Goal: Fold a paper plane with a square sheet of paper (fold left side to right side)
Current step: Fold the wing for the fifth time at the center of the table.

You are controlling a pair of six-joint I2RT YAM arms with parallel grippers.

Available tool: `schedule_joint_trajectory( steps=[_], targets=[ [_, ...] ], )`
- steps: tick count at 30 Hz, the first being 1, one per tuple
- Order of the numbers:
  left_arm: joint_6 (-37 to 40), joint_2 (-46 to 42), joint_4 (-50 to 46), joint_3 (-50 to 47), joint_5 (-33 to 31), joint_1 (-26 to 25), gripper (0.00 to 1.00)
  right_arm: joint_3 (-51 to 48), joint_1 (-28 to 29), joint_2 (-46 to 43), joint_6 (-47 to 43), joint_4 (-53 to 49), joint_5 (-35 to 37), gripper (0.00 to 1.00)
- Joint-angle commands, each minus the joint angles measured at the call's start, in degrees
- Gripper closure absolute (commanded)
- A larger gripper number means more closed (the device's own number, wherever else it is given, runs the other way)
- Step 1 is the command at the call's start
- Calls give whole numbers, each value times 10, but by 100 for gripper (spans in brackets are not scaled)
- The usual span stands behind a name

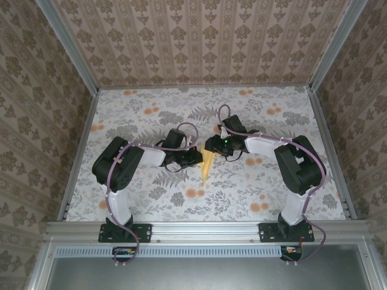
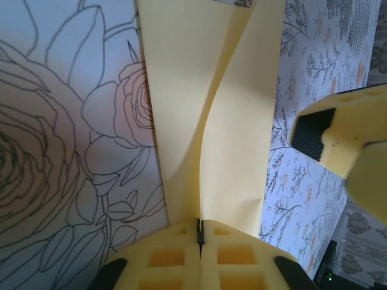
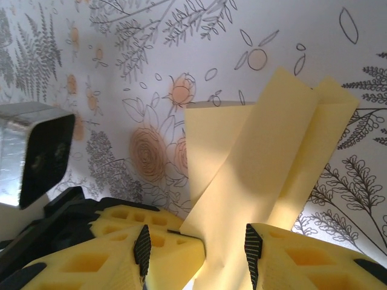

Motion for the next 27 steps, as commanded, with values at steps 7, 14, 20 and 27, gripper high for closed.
schedule_joint_trajectory(
  steps=[7, 14, 20, 27],
  targets=[
    [25, 18, -42, 4, -33, 5, 99, 11, 3, 14, -3, 11, -4, 52],
    [26, 17, -45, 6, -34, 5, 99, 5, 4, -10, -8, 20, 2, 52],
    [27, 18, -47, 8, -34, 5, 100, 14, 7, 7, -6, 24, -4, 52],
    [27, 19, -48, 10, -34, 5, 100, 21, 9, 27, -10, 8, 2, 52]
  ],
)
